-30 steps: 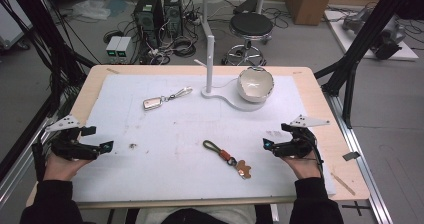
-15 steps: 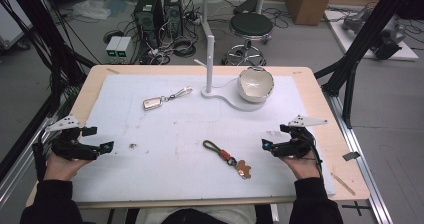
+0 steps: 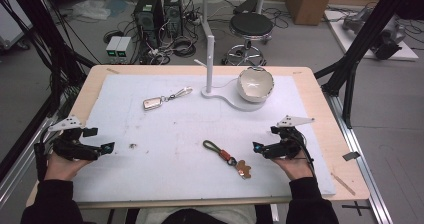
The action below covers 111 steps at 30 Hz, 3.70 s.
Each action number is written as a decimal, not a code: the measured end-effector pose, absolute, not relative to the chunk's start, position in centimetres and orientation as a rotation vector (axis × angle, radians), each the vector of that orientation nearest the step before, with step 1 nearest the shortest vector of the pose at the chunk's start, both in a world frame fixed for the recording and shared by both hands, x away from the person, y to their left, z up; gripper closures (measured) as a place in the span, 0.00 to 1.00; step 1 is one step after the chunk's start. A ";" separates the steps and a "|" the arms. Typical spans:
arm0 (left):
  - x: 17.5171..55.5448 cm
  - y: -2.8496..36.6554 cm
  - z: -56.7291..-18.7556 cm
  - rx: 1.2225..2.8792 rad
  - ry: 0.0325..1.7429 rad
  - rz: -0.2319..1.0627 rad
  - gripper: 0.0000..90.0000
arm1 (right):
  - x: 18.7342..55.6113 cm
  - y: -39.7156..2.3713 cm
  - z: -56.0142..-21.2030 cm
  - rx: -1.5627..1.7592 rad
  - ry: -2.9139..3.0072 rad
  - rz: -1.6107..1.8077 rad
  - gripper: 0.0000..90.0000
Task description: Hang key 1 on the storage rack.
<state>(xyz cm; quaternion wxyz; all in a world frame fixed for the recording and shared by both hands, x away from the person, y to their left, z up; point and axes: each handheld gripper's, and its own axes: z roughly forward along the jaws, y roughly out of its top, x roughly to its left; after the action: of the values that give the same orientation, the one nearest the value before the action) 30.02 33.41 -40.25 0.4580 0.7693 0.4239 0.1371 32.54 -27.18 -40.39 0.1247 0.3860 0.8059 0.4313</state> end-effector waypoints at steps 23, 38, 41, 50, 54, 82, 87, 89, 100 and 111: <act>30.1 33.3 -40.4 1.911 1.030 0.308 0.02 | 32.6 -22.5 -41.0 1.021 2.495 1.158 0.01; 30.2 33.2 -40.5 1.919 1.022 0.289 0.02 | 32.8 -20.0 -41.9 1.000 2.561 1.091 0.01; 30.3 33.2 -40.5 1.918 1.022 0.288 0.02 | 32.8 -19.7 -42.0 0.998 2.569 1.083 0.01; 30.3 33.2 -40.6 1.918 1.025 0.299 0.02 | 32.7 -17.7 -42.7 0.971 2.630 1.020 0.01; 30.3 33.2 -40.6 1.925 1.024 0.296 0.02 | 32.6 -17.2 -42.8 0.959 2.630 1.014 0.05; 30.2 33.4 -40.7 1.917 1.022 0.331 0.02 | 31.6 -14.9 -43.3 0.849 2.667 0.896 0.76; 30.2 33.4 -40.6 1.914 1.022 0.332 0.02 | 31.5 -14.9 -43.2 0.838 2.668 0.893 0.79; 30.2 33.5 -40.6 1.918 1.021 0.334 0.02 | 31.5 -14.9 -43.1 0.846 2.678 0.903 0.80; 30.0 34.1 -40.8 1.888 1.042 0.341 0.02 | 31.0 -15.2 -42.1 0.820 2.684 0.957 0.80; 29.9 34.3 -40.9 1.880 1.049 0.342 0.02 | 31.5 -16.9 -40.3 0.862 2.618 1.051 0.80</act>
<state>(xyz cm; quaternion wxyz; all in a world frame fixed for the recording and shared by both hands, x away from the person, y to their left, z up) 29.86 34.32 -40.91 0.4628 0.7645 0.4266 0.1389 31.55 -16.95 -40.34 0.0958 0.2909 0.8834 0.3547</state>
